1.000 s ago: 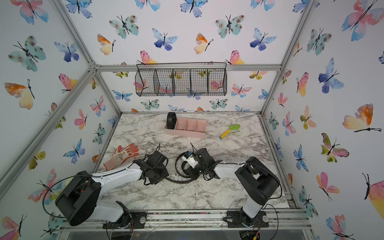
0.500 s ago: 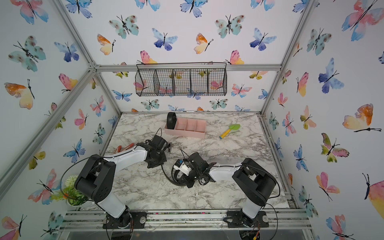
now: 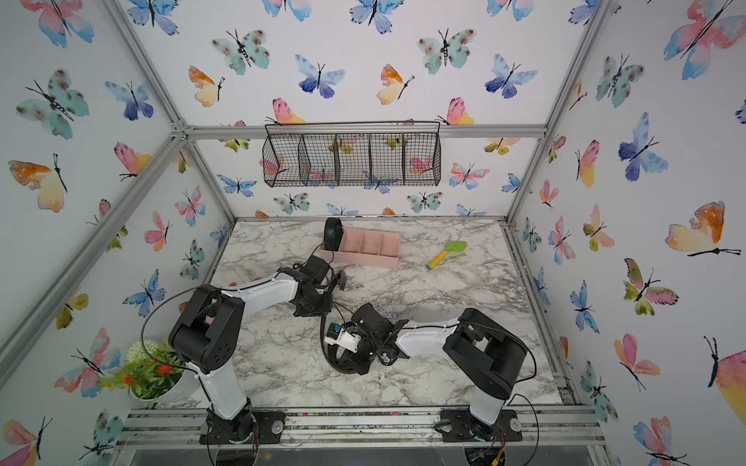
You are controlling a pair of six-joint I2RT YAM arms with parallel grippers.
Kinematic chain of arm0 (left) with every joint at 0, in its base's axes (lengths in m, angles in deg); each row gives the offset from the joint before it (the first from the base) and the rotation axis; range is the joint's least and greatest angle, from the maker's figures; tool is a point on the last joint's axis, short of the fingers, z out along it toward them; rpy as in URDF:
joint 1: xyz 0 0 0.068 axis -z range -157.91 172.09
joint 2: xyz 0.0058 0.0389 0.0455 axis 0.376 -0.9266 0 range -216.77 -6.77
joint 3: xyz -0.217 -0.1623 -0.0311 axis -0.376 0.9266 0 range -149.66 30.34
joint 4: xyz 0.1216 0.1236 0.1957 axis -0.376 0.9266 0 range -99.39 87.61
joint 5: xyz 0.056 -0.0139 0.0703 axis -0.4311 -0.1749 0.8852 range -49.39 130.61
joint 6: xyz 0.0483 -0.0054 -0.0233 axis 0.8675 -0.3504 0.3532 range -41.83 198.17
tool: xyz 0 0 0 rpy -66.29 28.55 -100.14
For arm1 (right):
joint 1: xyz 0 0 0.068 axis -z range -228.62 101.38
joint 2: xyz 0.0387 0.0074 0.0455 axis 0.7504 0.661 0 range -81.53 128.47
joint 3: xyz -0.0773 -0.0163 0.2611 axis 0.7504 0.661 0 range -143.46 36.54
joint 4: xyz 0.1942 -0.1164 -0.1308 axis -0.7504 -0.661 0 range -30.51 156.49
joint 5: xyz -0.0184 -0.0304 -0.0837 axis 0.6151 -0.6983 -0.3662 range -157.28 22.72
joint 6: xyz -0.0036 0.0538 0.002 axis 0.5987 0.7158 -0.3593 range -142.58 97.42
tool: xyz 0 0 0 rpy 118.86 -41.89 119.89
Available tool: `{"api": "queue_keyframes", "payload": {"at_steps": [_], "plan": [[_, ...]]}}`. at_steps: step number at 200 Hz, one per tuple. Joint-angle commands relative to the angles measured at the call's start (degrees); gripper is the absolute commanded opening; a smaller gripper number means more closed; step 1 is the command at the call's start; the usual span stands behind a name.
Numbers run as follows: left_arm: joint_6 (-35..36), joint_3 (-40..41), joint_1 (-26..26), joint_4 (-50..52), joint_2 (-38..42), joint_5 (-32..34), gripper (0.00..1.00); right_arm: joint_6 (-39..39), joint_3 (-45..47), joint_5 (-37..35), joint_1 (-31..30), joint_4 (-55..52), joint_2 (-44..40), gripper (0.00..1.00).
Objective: Place the belts into the storage roll
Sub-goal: Roll the belt at the center of the board.
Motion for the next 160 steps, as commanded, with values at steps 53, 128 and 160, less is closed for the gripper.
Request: {"api": "queue_keyframes", "payload": {"at_steps": [53, 128, 160], "plan": [[7.28, -10.37, 7.28, 1.56, -7.78, -6.3, 0.0, -6.03, -1.88, -2.74, -2.96, -1.19, 3.33, 0.04], [15.17, -35.8, 7.48, 11.91, -22.47, -11.42, 0.0, -10.6, -11.62, -10.97, -3.16, -1.39, 9.91, 0.03], [17.55, -45.04, 7.49, 15.95, -27.8, -13.46, 0.0, -11.29, -16.28, -11.7, -3.16, -3.53, 12.54, 0.03]]}}
